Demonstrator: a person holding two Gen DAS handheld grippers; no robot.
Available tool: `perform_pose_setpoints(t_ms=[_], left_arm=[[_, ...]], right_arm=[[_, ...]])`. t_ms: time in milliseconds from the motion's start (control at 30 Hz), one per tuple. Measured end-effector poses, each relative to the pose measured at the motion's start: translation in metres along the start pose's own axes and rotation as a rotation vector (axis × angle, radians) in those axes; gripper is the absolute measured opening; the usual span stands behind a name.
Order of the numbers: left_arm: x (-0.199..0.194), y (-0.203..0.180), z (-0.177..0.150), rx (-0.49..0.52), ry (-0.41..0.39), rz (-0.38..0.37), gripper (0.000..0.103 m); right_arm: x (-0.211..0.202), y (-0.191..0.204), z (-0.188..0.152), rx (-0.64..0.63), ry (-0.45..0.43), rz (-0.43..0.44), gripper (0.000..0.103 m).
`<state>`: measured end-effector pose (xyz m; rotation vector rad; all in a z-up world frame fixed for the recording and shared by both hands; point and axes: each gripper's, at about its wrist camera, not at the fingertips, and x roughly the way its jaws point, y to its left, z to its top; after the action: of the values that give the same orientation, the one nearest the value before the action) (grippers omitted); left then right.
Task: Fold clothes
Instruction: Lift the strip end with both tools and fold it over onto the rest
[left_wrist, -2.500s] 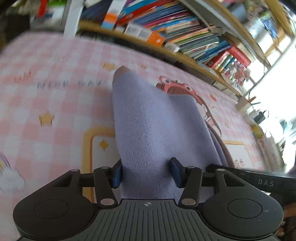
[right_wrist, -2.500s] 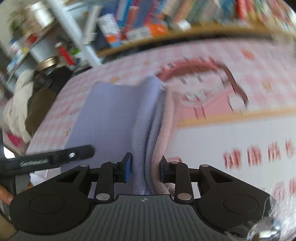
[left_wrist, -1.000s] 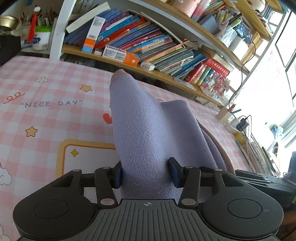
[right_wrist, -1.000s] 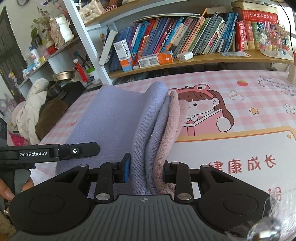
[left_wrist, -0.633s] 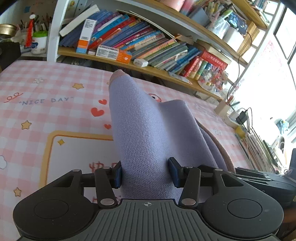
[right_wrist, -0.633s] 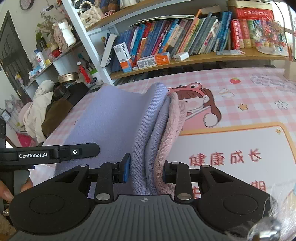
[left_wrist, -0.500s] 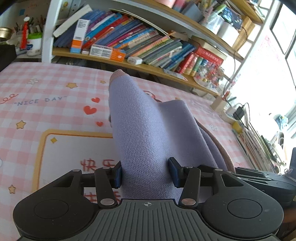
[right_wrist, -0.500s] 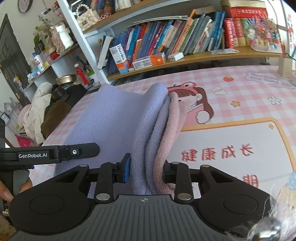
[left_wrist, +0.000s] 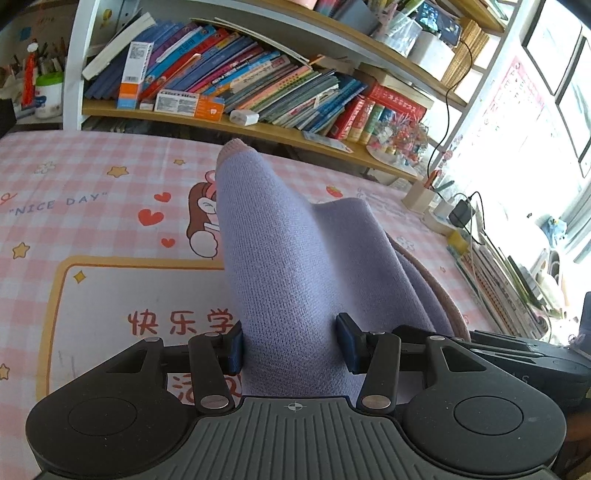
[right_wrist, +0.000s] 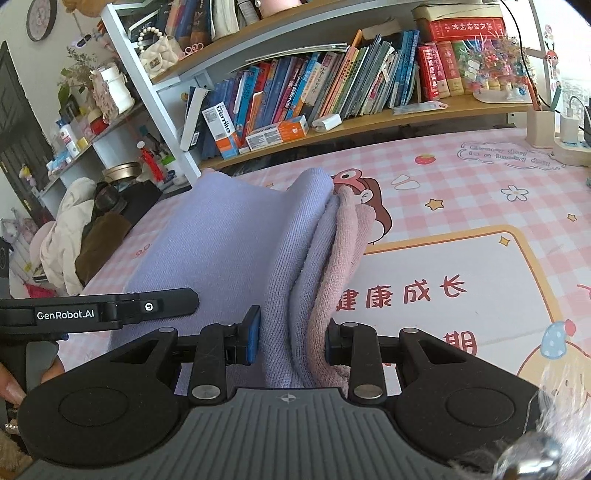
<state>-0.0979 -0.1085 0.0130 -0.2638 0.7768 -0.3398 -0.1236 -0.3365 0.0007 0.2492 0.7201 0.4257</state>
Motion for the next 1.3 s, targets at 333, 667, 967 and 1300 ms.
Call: perform_pose_setpoints(t_ms=[333,667,967,1300], left_arm=[[-0.003,0.024,0.016,0.019,-0.018,-0.024,0.048],[-0.008,0.081,0.048,0.040,-0.007,-0.076,0.048],[-0.014,0.140,0.065,0.030,0.005,-0.108,0.048],[-0.014,0.209,0.089,-0.063,-0.001,-0.150,0.048]], right_arm=[[0.012,0.018,0.007,-0.016,-0.015,-0.023,0.028],[0.046,0.063,0.019,-0.008,-0.036,-0.069,0.028],[0.086,0.109,0.023,-0.008,-0.032,-0.100,0.028],[0.133,0.154,0.037,-0.041,-0.014,-0.100,0.028]])
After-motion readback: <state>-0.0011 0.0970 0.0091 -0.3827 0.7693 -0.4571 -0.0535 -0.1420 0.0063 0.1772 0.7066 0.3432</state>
